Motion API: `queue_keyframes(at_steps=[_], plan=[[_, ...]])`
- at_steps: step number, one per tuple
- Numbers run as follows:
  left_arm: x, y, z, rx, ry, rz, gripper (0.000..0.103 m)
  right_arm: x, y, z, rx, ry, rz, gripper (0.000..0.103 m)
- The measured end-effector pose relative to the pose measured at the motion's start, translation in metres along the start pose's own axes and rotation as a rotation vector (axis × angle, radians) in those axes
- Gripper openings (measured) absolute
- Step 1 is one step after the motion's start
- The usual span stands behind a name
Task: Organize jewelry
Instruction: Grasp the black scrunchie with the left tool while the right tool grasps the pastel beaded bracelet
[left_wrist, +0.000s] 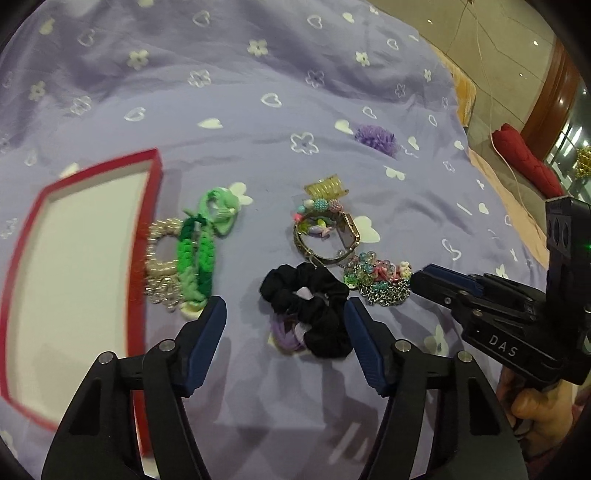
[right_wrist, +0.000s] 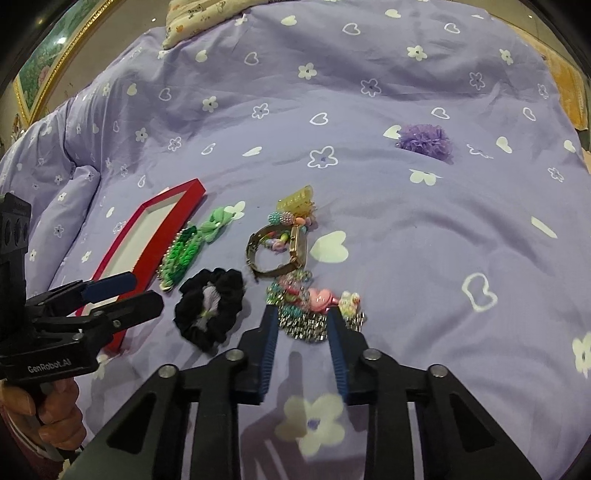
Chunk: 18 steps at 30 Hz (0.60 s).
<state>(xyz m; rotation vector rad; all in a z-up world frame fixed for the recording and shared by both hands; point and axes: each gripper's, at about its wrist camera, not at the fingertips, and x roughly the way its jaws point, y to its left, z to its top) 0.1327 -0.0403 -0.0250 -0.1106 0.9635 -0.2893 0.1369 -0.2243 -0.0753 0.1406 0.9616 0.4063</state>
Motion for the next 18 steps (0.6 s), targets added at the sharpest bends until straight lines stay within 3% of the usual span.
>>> queue_keyframes(at_steps=[3,6,8,11,13,18], plan=[[0.012,0.002,0.004,-0.007,0.025,-0.023,0.065,0.011,0.002,0.007,-0.014,0.02,0.007,0.023],[0.021,0.002,0.006,-0.004,0.046,-0.047,0.057,0.021,0.007,0.011,-0.04,0.04,0.008,0.023],[0.026,0.001,0.005,0.009,0.06,-0.061,0.038,0.03,0.009,0.012,-0.056,0.063,0.0,0.023],[0.03,-0.001,0.002,0.033,0.071,-0.066,0.019,0.037,0.01,0.012,-0.075,0.07,-0.019,0.018],[0.027,0.0,0.0,0.037,0.064,-0.076,0.015,0.036,0.009,0.013,-0.081,0.066,-0.028,0.009],[0.012,0.001,-0.005,0.049,0.034,-0.086,0.011,0.028,0.009,0.012,-0.071,0.038,-0.009,0.007]])
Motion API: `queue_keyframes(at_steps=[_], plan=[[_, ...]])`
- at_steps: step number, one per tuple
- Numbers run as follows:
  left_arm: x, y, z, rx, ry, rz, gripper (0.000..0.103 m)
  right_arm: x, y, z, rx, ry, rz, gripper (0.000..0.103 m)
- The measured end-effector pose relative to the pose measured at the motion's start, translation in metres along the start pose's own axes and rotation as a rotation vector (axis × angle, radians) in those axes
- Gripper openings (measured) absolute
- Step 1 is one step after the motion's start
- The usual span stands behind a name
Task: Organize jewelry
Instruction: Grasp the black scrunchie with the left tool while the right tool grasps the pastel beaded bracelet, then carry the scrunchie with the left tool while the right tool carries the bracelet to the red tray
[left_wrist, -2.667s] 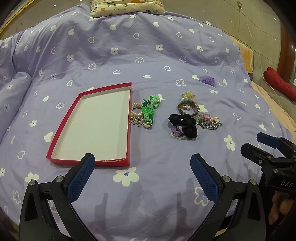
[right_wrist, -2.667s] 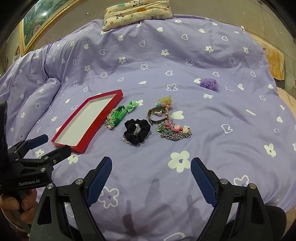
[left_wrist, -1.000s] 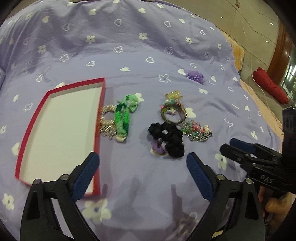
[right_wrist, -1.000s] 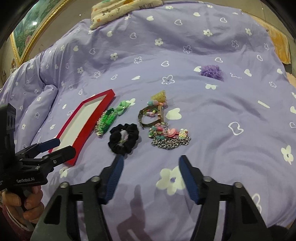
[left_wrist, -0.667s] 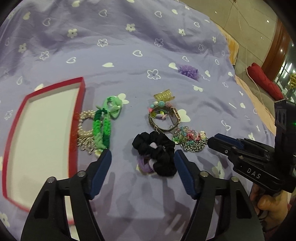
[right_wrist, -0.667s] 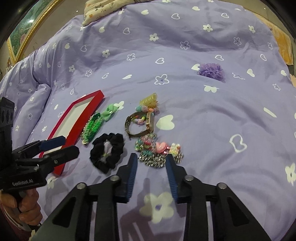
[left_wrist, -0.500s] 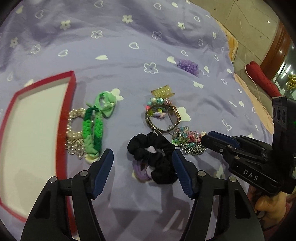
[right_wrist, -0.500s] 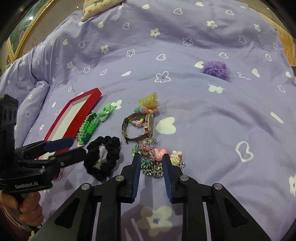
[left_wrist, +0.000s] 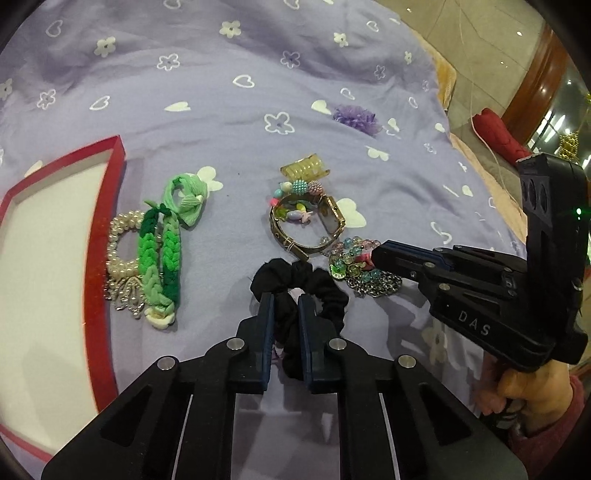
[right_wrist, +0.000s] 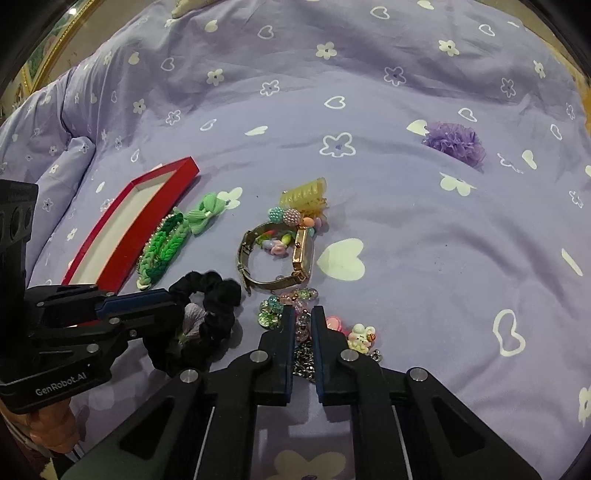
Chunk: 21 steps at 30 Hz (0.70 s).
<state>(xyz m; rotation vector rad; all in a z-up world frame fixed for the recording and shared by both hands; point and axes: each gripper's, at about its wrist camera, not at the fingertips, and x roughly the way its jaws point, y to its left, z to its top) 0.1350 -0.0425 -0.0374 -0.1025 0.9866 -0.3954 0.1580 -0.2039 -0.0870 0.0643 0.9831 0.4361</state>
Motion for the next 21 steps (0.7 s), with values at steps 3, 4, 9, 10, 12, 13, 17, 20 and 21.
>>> queue_keyframes(at_steps=[3,4,9,10,12,13,17,20,21], plan=[[-0.013,0.003,-0.004,-0.007,-0.021,-0.002,0.01,-0.01,0.003,0.001,0.012,-0.029,0.02,0.007],[-0.018,0.005,-0.004,-0.013,-0.031,-0.003,0.01,-0.013,0.004,0.001,0.014,-0.034,0.026,0.007],[-0.043,0.015,-0.009,-0.044,-0.074,-0.01,0.01,-0.025,0.014,0.003,0.022,-0.059,0.058,0.007],[-0.047,0.016,-0.009,-0.047,-0.082,-0.009,0.01,-0.027,0.015,0.004,0.023,-0.063,0.063,0.007],[-0.056,0.02,-0.01,-0.056,-0.099,-0.011,0.01,-0.033,0.021,0.005,0.022,-0.079,0.072,0.007],[-0.06,0.023,-0.011,-0.062,-0.106,-0.013,0.01,-0.035,0.023,0.006,0.02,-0.083,0.077,0.007],[-0.072,0.033,-0.017,-0.082,-0.12,-0.015,0.01,-0.042,0.036,0.01,0.006,-0.099,0.097,0.007],[-0.077,0.04,-0.022,-0.097,-0.119,-0.011,0.01,-0.044,0.047,0.011,-0.006,-0.101,0.119,0.007],[-0.077,0.042,-0.024,-0.102,-0.113,-0.016,0.01,-0.044,0.049,0.011,-0.01,-0.101,0.121,0.007]])
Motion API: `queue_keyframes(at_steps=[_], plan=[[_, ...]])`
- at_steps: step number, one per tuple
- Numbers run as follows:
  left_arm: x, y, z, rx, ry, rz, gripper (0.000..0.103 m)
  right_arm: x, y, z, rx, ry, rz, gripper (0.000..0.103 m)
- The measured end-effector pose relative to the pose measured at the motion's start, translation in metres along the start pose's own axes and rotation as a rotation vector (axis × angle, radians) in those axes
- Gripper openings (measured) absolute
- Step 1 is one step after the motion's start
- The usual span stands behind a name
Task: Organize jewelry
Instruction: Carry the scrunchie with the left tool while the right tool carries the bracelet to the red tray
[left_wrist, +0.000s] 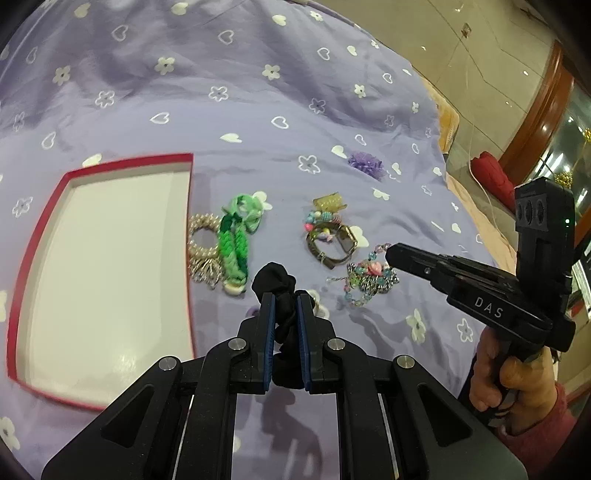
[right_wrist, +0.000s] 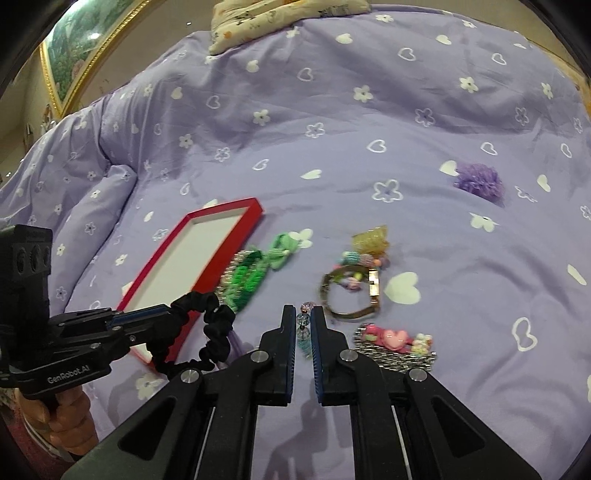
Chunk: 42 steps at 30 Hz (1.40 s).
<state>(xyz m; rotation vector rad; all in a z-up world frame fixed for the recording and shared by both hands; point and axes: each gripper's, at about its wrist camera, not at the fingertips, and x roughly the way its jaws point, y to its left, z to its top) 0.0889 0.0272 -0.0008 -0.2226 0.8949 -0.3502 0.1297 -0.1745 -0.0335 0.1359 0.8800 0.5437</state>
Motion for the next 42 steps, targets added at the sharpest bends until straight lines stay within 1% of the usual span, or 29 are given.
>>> queue_keyframes(at_steps=[5,8,14,17,21,25,30,34,38,42], plan=[[0.002,0.007,-0.017,-0.006,0.036,0.019,0.01,0.001,0.012,-0.005,-0.013,0.005,0.016,0.007],[-0.002,0.009,-0.025,-0.012,0.039,0.022,0.01,0.0,0.016,-0.007,-0.02,0.006,0.024,0.007],[-0.024,0.014,-0.024,-0.02,-0.014,0.033,0.01,-0.002,0.028,-0.004,-0.036,-0.003,0.048,0.007],[-0.039,0.02,-0.017,-0.033,-0.053,0.036,0.01,-0.001,0.038,0.0,-0.046,-0.01,0.069,0.007],[-0.059,0.033,-0.01,-0.058,-0.112,0.058,0.01,0.005,0.054,0.009,-0.054,-0.013,0.108,0.007],[-0.072,0.057,-0.003,-0.098,-0.158,0.095,0.01,0.016,0.073,0.018,-0.074,-0.015,0.146,0.007],[-0.075,0.092,0.004,-0.16,-0.19,0.138,0.01,0.036,0.099,0.028,-0.098,-0.007,0.195,0.007],[-0.07,0.118,0.01,-0.204,-0.198,0.172,0.01,0.059,0.123,0.037,-0.114,0.008,0.242,0.007],[-0.062,0.141,0.014,-0.247,-0.196,0.19,0.01,0.082,0.142,0.044,-0.132,0.025,0.27,0.007],[-0.052,0.163,0.014,-0.298,-0.183,0.186,0.01,0.111,0.154,0.048,-0.128,0.063,0.296,0.007]])
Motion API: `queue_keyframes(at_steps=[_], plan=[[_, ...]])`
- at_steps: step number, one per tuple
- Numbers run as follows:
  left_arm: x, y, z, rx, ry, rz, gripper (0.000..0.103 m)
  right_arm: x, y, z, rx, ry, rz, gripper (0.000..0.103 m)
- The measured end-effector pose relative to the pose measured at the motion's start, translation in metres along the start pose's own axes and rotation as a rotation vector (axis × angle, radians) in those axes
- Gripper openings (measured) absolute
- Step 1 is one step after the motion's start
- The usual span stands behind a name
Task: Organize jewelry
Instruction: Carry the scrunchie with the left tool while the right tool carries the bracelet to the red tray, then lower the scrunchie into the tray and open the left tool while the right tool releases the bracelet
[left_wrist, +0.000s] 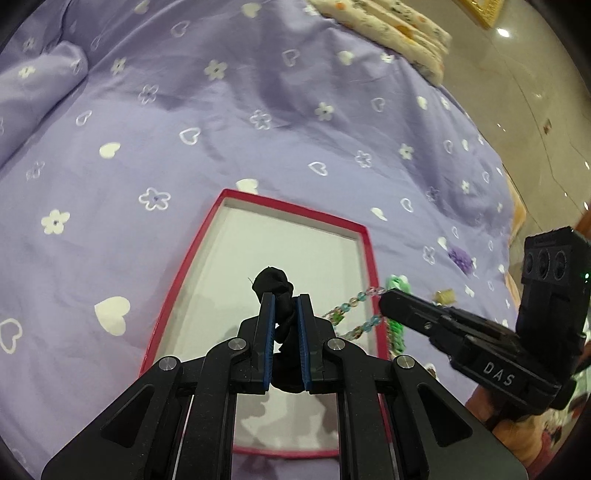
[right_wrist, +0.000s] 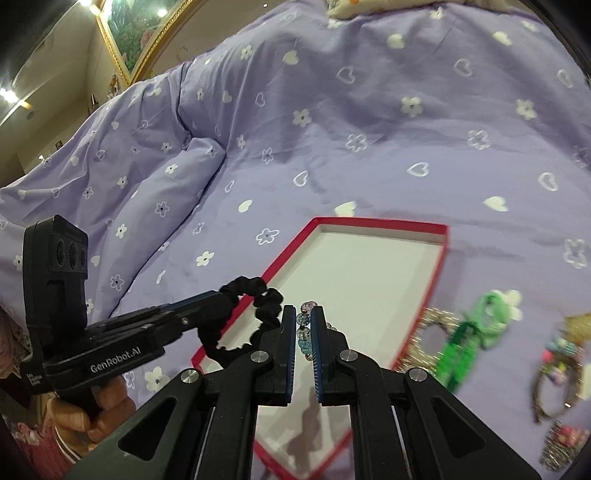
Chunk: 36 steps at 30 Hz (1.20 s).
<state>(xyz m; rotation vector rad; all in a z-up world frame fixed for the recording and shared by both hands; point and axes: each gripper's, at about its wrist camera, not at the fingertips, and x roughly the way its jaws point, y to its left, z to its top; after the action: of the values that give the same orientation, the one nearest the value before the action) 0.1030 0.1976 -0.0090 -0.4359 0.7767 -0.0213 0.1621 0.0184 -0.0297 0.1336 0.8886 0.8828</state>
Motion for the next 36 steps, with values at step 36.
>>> queue_keyframes(at_steps=[36], plan=[[0.053,0.027,-0.01,-0.026,0.154,0.192,0.045,0.066,-0.036,-0.001,0.0,0.204,-0.129,0.023]])
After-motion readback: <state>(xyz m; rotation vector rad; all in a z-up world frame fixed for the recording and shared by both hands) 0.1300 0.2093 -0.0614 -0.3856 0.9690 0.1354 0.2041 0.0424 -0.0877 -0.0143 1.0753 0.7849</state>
